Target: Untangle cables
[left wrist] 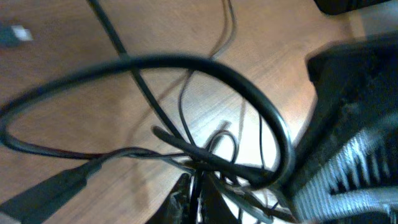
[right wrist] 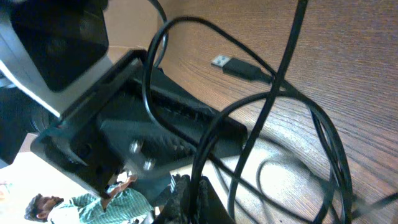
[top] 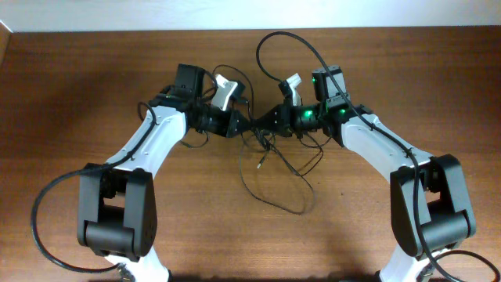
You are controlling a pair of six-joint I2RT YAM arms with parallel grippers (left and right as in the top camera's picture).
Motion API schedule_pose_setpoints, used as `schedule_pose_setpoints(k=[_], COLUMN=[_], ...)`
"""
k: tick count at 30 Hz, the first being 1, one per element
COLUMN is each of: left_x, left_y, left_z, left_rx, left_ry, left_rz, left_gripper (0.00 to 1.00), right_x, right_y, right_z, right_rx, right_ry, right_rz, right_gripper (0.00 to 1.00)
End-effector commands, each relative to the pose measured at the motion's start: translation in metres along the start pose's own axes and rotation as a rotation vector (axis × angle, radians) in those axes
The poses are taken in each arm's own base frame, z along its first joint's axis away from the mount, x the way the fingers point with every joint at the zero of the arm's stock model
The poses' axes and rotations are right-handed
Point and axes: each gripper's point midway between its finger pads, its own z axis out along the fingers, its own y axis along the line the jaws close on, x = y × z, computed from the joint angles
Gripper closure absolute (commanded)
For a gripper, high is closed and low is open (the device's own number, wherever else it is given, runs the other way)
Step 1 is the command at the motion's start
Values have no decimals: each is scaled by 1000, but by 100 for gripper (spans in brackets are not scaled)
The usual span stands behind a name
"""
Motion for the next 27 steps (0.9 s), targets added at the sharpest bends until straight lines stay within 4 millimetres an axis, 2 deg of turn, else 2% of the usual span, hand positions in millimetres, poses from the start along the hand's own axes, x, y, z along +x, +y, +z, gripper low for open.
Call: schedule_pose_setpoints(k=[1, 4, 5, 7, 10, 12, 14, 16, 17, 18, 19, 20, 22, 25, 27], left_x=[-4, -4, -3, 4, 15, 28, 31, 32, 32, 32, 32, 32, 32, 31, 30], left_y=[31, 32, 38, 65, 88, 109, 116, 115, 115, 115, 115, 115, 112, 112, 112], left_z=[-1, -1, -2, -16, -36, -58, -65, -64, -64, -64, -64, -64, -61, -60, -61], left_rx=[-144, -148, -180, -286, -314, -344, -351, -351, -351, -351, -350, -350, -348, -347, -347], left_ry=[-28, -27, -27, -37, -49, -58, -66, -60, -60, -60, -60, -60, -55, -57, -59], left_rz=[-105, -124, -143, -305, -470, -622, -651, -652, -651, -651, -651, -651, -642, -638, -636], left_gripper=[100, 100, 100, 100, 100, 100, 100, 100, 100, 100, 100, 99, 97, 97, 97], right_x=[4, 4, 4, 2, -2, -5, -6, -5, -4, -3, -2, -1, 2, 5, 7], right_y=[13, 13, 13, 11, 5, -22, -44, -69, -78, -83, -85, -84, -83, -79, -62], right_z=[-1, -1, -1, -4, -11, -15, -18, -22, -24, -25, -25, -23, -18, -11, -1], right_rx=[-40, -41, -40, -38, -27, 97, 215, 361, 421, 458, 473, 473, 483, 476, 381], right_ry=[23, 23, 23, 13, 0, -41, -79, -116, -131, -137, -137, -133, -127, -113, -81], right_rz=[-31, -31, -31, -28, -59, 16, 61, 97, 106, 111, 111, 108, 98, 82, 57], right_gripper=[96, 96, 96, 96, 96, 96, 96, 95, 77, 66, 48, 42, 34, 33, 33])
